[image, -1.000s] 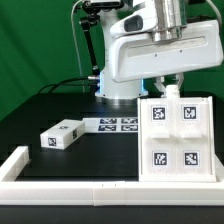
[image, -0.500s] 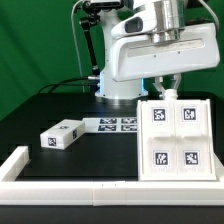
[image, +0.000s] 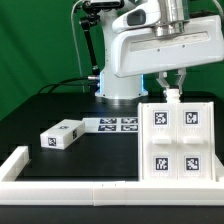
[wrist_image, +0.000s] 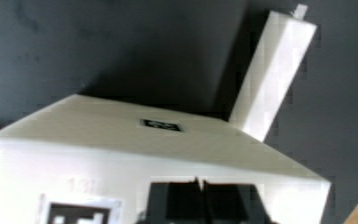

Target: Assemble cabinet

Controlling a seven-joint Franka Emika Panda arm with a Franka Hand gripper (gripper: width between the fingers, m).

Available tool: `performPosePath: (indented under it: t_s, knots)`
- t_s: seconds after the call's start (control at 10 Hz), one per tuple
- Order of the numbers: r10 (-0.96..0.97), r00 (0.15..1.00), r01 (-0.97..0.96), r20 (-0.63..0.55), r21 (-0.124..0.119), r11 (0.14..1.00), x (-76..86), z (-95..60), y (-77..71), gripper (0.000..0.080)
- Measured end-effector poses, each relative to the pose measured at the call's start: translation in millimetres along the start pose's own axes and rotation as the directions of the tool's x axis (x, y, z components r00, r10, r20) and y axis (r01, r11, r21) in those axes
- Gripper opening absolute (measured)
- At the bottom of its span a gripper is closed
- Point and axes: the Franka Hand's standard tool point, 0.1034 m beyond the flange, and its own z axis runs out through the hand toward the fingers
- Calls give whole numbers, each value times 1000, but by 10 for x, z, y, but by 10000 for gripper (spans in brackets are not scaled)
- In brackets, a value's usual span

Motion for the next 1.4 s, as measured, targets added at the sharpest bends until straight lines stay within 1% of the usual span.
performPosePath:
  t_s: [0.1, 0.2, 0.3, 0.5, 0.6, 0.7, 0.8, 0.9, 1.0, 1.1, 1.2, 1.3, 1.4]
  knots:
    - [1, 1000, -1, 1, 3, 1000, 36, 2, -25, 4]
    - [14, 1000, -14, 4, 6, 1000, 60, -2, -82, 4]
    - [15, 1000, -15, 6, 9, 1000, 70, 17, -187, 4]
    - [13, 1000, -13, 7, 10, 1000, 63, 30, -192, 4]
    - [13, 1000, -13, 8, 10, 1000, 62, 32, -193, 137]
    - [14, 1000, -14, 11, 11, 1000, 42, 44, -195, 289]
    - [40, 999, -40, 24, 8, 999, -76, 102, -200, 289]
    - [53, 998, -53, 44, 0, 999, -283, 163, -127, 426]
    - [73, 995, -72, 69, -10, 997, -502, 196, -5, 594]
    - [82, 993, -81, 91, -18, 997, -692, 213, 123, 594]
    - [79, 992, -77, 102, -26, 997, -876, 228, 256, 756]
    - [92, 990, -88, 110, -34, 996, -1008, 206, 385, 756]
    - [97, 989, -93, 110, -43, 995, -1130, 184, 485, 794]
